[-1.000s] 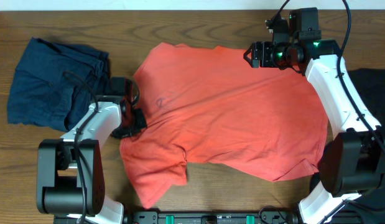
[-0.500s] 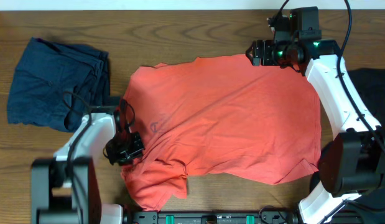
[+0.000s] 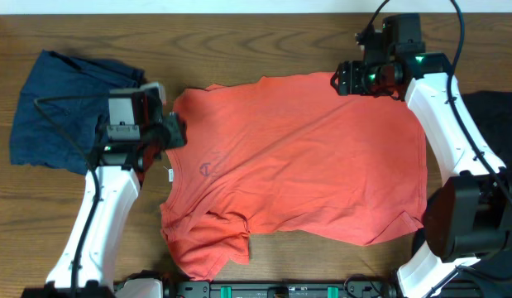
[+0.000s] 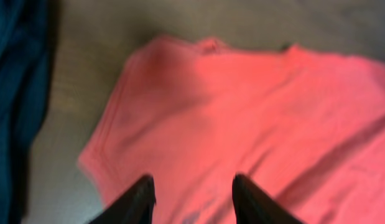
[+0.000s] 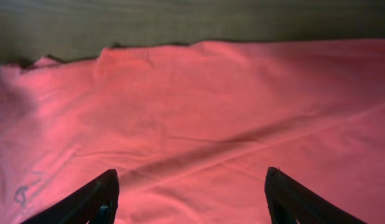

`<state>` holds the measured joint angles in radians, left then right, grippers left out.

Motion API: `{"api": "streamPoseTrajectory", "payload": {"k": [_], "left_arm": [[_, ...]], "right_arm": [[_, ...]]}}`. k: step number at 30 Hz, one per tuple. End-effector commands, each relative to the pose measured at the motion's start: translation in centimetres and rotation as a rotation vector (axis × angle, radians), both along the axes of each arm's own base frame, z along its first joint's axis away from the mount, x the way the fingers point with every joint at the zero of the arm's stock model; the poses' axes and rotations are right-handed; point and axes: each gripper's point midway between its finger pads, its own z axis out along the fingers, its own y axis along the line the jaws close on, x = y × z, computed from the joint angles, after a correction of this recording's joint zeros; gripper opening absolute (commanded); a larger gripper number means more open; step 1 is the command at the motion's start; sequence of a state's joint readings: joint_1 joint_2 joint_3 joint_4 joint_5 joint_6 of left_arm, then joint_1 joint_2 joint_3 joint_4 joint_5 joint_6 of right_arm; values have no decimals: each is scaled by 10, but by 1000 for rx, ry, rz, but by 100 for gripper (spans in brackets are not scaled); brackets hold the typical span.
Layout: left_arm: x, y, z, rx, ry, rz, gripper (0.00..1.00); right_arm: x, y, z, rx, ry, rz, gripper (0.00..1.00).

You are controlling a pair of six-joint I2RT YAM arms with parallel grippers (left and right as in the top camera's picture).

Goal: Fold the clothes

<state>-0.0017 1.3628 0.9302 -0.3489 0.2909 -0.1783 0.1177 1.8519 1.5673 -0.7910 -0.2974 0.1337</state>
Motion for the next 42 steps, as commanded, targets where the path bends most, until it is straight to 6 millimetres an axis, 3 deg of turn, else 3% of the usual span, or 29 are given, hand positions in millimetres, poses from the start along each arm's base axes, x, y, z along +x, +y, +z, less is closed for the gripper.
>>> {"api": "streamPoseTrajectory", "payload": {"k": [1, 7, 13, 16, 24, 33, 37, 42], "left_arm": [[23, -7, -12, 1, -8, -65, 42], [92, -8, -29, 57, -24, -133, 44], [151, -7, -60, 106, -60, -183, 71], [166, -7, -81, 107, -76, -182, 79], [160, -10, -132, 97, 17, -192, 78], [129, -34, -148, 47, 147, -256, 44], [121, -34, -151, 44, 183, -258, 33], [124, -35, -131, 46, 147, -259, 13]], "right_arm": [[-15, 27, -11, 15, 46, 60, 73], [-23, 49, -13, 13, 48, 111, 73], [-26, 56, -13, 12, 51, 127, 74], [-26, 56, -13, 12, 52, 127, 74], [-24, 52, -15, -15, 47, 113, 75], [-23, 47, -16, -40, 43, 100, 75], [-23, 47, -16, -40, 43, 100, 76], [-23, 47, -16, -41, 44, 100, 76]]}}
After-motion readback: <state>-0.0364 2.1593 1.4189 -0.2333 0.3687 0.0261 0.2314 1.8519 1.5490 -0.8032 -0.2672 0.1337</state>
